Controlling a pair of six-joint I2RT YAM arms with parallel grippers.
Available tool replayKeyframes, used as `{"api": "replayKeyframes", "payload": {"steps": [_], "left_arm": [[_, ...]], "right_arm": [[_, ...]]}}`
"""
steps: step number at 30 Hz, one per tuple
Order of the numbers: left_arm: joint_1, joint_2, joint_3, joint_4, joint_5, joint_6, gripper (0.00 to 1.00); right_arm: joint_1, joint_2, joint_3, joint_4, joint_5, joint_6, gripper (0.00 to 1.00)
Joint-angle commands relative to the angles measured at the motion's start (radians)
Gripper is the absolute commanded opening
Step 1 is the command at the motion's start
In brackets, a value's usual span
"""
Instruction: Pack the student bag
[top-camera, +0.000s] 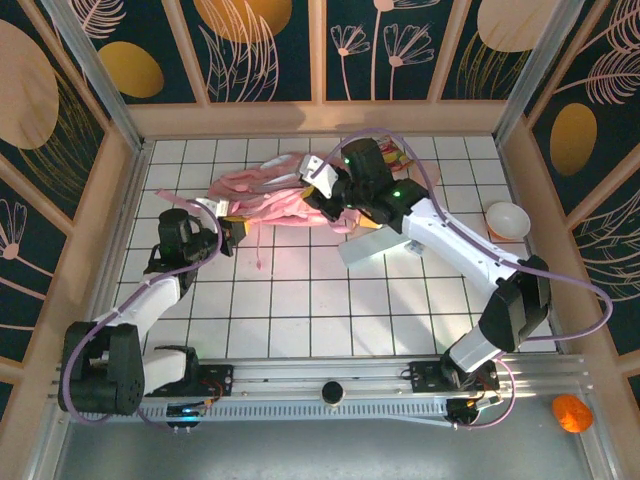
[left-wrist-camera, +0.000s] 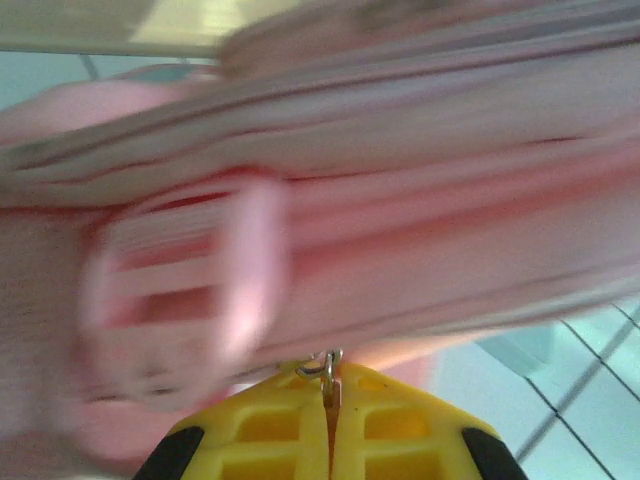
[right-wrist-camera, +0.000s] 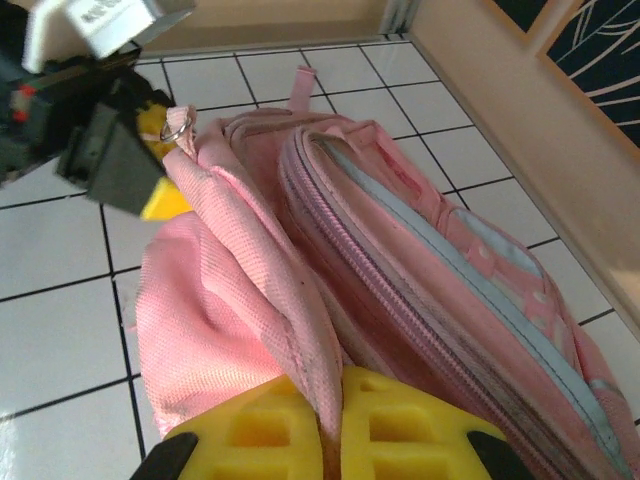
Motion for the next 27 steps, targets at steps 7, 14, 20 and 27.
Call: {"api": "replayKeyframes", "payload": {"steps": [7,14,20,27], "left_arm": [[-0.023,-0.108,0.09,-0.149,0.124,0.047,0.0],[-0.045,-0.106,0.164,-0.221,0.257,0.084,0.0],[-0.121,-0.102,0.244,-0.312,0.318,0.129,0.0],[-0.171,-0.087,0.281,-0.371,0.293,0.15,0.02]], "right_arm": [[-0.002,0.012,-0.041,0.179,0.169,0.158,0.0],[0.055,0.063,-0.053,0.231,0.198,0.252,0.0],[0.06,0.118,-0.054,0.306,0.174,0.331,0.0],[0.063,0.131,-0.077,0.362,0.041,0.299,0.0]]}}
